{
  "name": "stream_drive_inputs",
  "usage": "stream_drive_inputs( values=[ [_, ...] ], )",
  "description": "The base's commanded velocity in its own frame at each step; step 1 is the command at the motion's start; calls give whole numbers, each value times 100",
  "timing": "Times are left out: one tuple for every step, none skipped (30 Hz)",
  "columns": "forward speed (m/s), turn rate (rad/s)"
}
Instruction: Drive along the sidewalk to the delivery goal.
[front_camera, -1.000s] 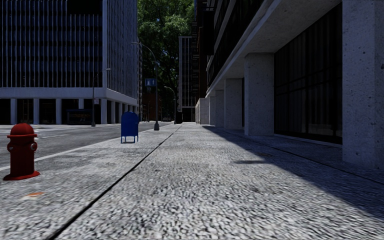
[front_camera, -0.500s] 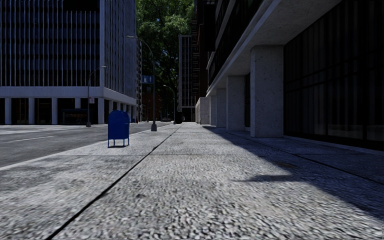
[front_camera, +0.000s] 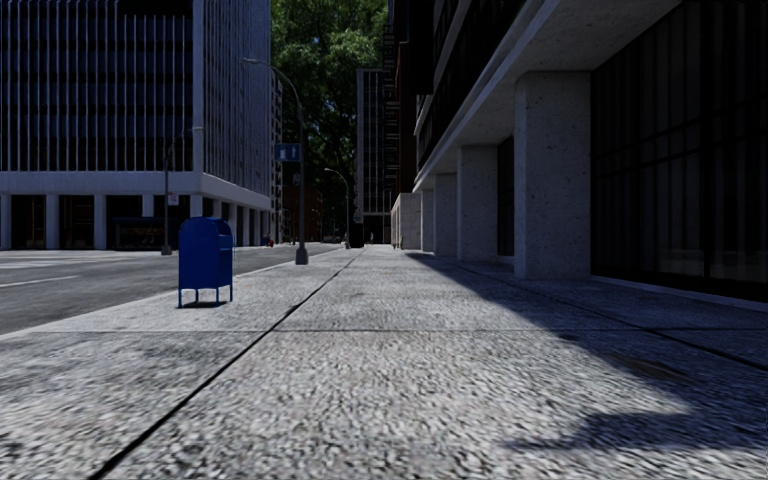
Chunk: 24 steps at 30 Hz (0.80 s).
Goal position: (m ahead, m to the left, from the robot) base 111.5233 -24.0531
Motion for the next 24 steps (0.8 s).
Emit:
stream_drive_inputs(
  values=[
    [200, 0],
    [200, 0],
    [200, 0],
    [200, 0],
    [200, 0],
    [200, 0],
    [200, 0],
    [200, 0],
    [200, 0],
    [200, 0],
    [200, 0],
    [200, 0],
    [200, 0],
    [200, 0],
    [200, 0],
    [200, 0],
    [200, 0],
    [200, 0],
    [200, 0],
    [200, 0],
    [200, 0],
    [200, 0],
    [200, 0],
    [200, 0]
  ],
)
